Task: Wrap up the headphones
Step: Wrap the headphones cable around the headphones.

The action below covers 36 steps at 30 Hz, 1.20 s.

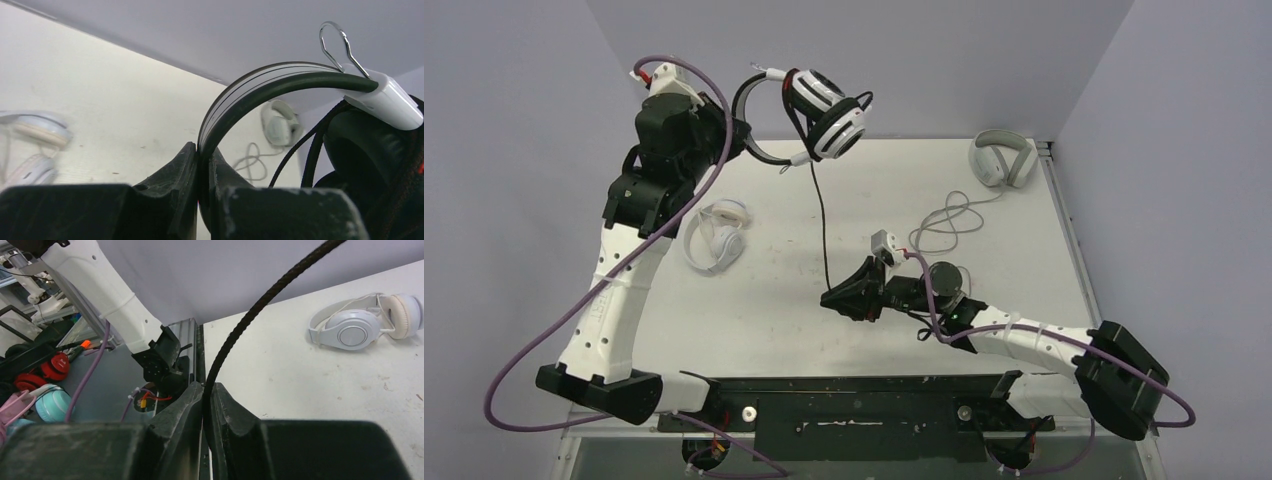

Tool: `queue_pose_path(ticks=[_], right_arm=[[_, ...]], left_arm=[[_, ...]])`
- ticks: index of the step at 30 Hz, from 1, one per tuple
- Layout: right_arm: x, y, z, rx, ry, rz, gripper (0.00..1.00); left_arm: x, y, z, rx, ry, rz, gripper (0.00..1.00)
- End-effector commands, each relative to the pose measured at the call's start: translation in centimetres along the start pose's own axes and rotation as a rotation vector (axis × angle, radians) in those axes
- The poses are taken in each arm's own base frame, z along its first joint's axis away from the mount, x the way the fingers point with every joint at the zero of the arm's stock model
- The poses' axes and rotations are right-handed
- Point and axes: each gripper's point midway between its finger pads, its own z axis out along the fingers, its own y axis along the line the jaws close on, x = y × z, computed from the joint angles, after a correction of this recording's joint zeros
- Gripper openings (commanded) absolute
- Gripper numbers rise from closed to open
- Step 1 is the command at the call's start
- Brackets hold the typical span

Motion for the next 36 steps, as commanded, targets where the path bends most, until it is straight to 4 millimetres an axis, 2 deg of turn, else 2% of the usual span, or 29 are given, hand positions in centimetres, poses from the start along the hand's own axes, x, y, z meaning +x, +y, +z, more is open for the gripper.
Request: queue_pose_path(ticks=[1, 3, 6, 12, 14, 19, 24, 28, 32, 36], right_arm=[[-3.5, 2.4, 0.3, -0.053, -0.02, -0.07, 0.09], [-4.6, 2.8, 0.2, -0.048, -0.029, -0.07, 0.01], [-6.3, 2.6, 0.5, -0.01, -0.037, -0.06, 0.0], [-8.1, 0.9, 1.4, 0.072, 0.089, -0.108, 0.0], [-9.4, 0.5, 1.6, 0.088, 0.113, -0.139, 0.0], [-11.6, -1.1, 0.9, 0.152, 0.17, -0.198, 0.0], [-12.6, -4.3, -0.3, 0.268, 0.238, -0.233, 0.0], [-11.7, -7.8, -1.5, 0.381, 0.339, -0.236, 0.0], [-10.1, -11.3, -3.0, 0.494, 0.407, -0.212, 0.0], [-8.7, -13.9, -4.6, 0.61, 0.418, -0.183, 0.0]], left_arm=[[-4.4, 1.5, -0.9, -0.082, -0.22, 0.035, 0.0], [-4.1, 2.9, -0.8, -0.135, -0.23, 0.061, 0.0], [-3.8, 4.8, -1.0, -0.203, -0.249, 0.126, 0.0], [-2.4, 9.5, -1.4, -0.363, -0.261, 0.345, 0.0], [-1.2, 10.8, -1.3, -0.389, -0.224, 0.437, 0.0], [3.3, 12.5, -0.7, -0.357, -0.048, 0.708, 0.0], [9.3, 12.3, -0.7, -0.28, 0.153, 0.99, 0.0], [13.2, 11.1, -1.4, -0.165, 0.275, 1.093, 0.0], [15.7, 9.6, -2.3, -0.034, 0.392, 1.068, 0.0], [16.5, 8.7, -3.2, -0.004, 0.46, 0.997, 0.0]])
